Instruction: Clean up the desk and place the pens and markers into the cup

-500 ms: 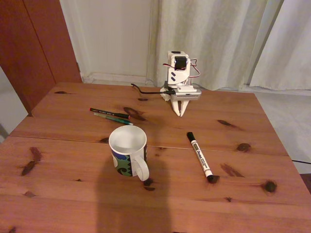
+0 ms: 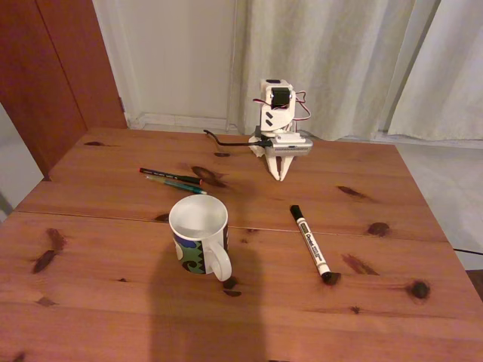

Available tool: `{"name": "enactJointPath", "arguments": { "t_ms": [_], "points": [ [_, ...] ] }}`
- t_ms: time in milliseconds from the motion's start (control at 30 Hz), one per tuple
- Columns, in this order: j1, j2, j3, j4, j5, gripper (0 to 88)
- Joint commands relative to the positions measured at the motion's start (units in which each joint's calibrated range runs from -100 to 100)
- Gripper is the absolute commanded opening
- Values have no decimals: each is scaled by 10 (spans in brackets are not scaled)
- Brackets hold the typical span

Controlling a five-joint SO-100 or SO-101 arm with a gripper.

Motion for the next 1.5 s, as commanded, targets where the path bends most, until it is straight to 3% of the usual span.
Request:
{"name": "enactJointPath", "arguments": {
  "t_ms": [0,400,533,733,933,1200,1467],
  "points": [
    [-3,2,4,10,6,8],
    [15,2,4,10,6,8],
    [78,6,5,7,6,8],
    [239,2,4,10,9,8],
    [302,3,-4,5,-7,8],
    [349,65,-171,14,-9,8],
    [405,275,-339,14,-11,8]
  ]
}}
